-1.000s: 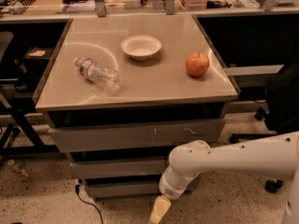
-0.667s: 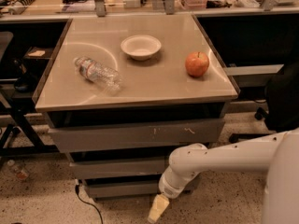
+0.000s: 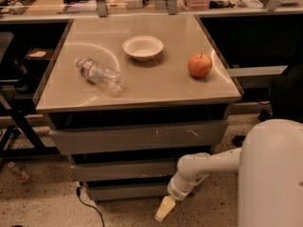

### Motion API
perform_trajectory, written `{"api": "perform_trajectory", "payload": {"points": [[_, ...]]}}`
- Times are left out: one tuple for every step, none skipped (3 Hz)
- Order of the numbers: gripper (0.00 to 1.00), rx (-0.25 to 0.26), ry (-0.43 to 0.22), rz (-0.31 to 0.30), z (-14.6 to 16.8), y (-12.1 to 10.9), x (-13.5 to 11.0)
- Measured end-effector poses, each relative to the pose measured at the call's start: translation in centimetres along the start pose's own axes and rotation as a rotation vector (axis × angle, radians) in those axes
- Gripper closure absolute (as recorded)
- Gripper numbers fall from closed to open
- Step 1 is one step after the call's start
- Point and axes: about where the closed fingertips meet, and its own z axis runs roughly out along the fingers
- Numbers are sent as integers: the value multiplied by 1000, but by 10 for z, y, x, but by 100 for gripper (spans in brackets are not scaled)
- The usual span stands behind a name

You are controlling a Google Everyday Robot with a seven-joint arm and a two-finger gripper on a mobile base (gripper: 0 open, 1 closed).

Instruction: Open bottom drawer

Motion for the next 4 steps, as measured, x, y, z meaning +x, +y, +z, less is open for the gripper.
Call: {"api": "perform_trajectory", "payload": {"points": [[0, 0, 0, 0, 0, 0, 0], [0, 5, -28, 19, 23, -20, 2], [0, 34, -65, 79, 46, -51, 14], [0, 65, -86, 133, 60, -74, 23]]}}
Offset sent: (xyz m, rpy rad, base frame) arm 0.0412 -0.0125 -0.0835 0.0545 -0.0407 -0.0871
